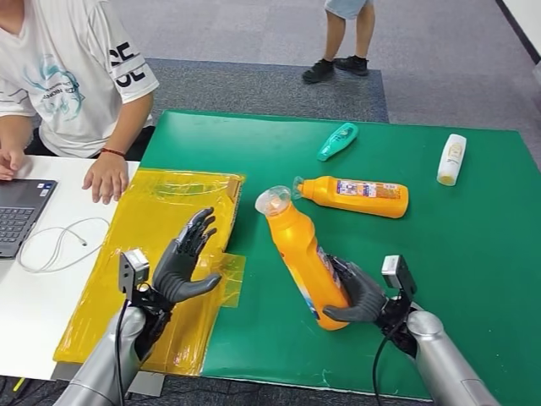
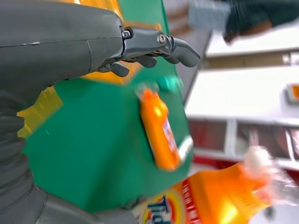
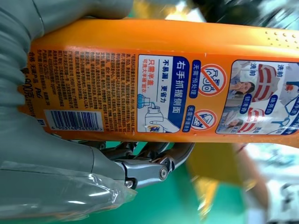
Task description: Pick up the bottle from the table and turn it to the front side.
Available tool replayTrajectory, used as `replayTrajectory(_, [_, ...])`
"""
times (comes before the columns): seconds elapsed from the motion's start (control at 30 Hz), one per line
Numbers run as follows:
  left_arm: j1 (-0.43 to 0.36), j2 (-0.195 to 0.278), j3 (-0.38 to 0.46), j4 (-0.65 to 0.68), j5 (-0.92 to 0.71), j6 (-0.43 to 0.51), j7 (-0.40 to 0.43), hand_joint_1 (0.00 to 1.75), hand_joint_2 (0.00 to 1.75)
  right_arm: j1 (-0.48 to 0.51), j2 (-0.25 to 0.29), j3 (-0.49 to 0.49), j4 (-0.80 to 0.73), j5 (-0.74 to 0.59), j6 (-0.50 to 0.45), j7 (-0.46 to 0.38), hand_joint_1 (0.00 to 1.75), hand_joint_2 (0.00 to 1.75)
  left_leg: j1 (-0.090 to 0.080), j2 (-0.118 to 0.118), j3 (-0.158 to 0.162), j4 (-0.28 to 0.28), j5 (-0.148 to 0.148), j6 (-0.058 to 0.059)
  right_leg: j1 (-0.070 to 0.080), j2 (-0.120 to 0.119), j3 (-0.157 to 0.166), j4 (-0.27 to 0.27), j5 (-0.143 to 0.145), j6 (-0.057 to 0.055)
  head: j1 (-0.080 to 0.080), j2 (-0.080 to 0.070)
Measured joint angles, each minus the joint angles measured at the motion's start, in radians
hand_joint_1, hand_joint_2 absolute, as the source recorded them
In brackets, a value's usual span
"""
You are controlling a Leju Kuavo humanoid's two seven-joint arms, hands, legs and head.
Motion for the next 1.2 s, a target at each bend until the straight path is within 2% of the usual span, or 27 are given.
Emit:
replayTrajectory(0.2, [-0.043,0.007,-0.019,0.052,0.059,-0.144,-0.009,0.0,1.75,-0.002,0.025,0.014,-0.074,-0.039,0.006,0.016,1.75,1.75,0.0,0.0,0.0,0.0,0.0,0.0,0.0,0.0,0.0,0.0,0.0,0.0,0.0,0.0])
replayTrajectory(0.4, [-0.068,0.021,-0.045,0.1,0.065,-0.177,-0.009,0.0,1.75,-0.002,0.037,0.036,-0.115,-0.041,-0.012,0.024,1.75,1.75,0.0,0.0,0.0,0.0,0.0,0.0,0.0,0.0,0.0,0.0,0.0,0.0,0.0,0.0])
replayTrajectory(0.53, [-0.073,0.03,-0.058,0.121,0.09,-0.23,-0.013,0.0,1.75,-0.002,0.043,0.055,-0.128,-0.006,-0.056,0.023,1.75,1.75,0.0,0.0,0.0,0.0,0.0,0.0,0.0,0.0,0.0,0.0,0.0,0.0,0.0,0.0])
replayTrajectory(0.73, [-0.077,0.036,-0.076,0.139,0.195,-0.392,0.003,0.0,1.75,-0.005,0.055,0.096,-0.145,0.071,-0.139,0.02,1.75,1.75,0.0,0.0,-0.001,0.0,0.0,0.0,0.0,0.0,-0.001,0.0,0.0,0.0,0.0,0.0])
replayTrajectory(1.0, [-0.112,0.051,-0.123,0.151,0.246,-0.457,0.045,0.0,1.75,-0.03,0.079,0.148,-0.142,0.132,-0.202,0.021,1.75,1.75,0.0,0.0,-0.001,0.0,0.0,0.0,0.0,0.0,-0.001,0.0,0.0,0.0,0.0,0.0])
replayTrajectory(1.2, [-0.147,0.062,-0.159,0.179,0.257,-0.451,0.06,0.0,1.75,-0.052,0.095,0.179,-0.127,0.171,-0.234,0.01,1.75,1.75,0.0,0.0,-0.001,0.0,0.0,0.0,0.0,0.0,-0.001,0.0,0.0,0.0,0.0,0.0])
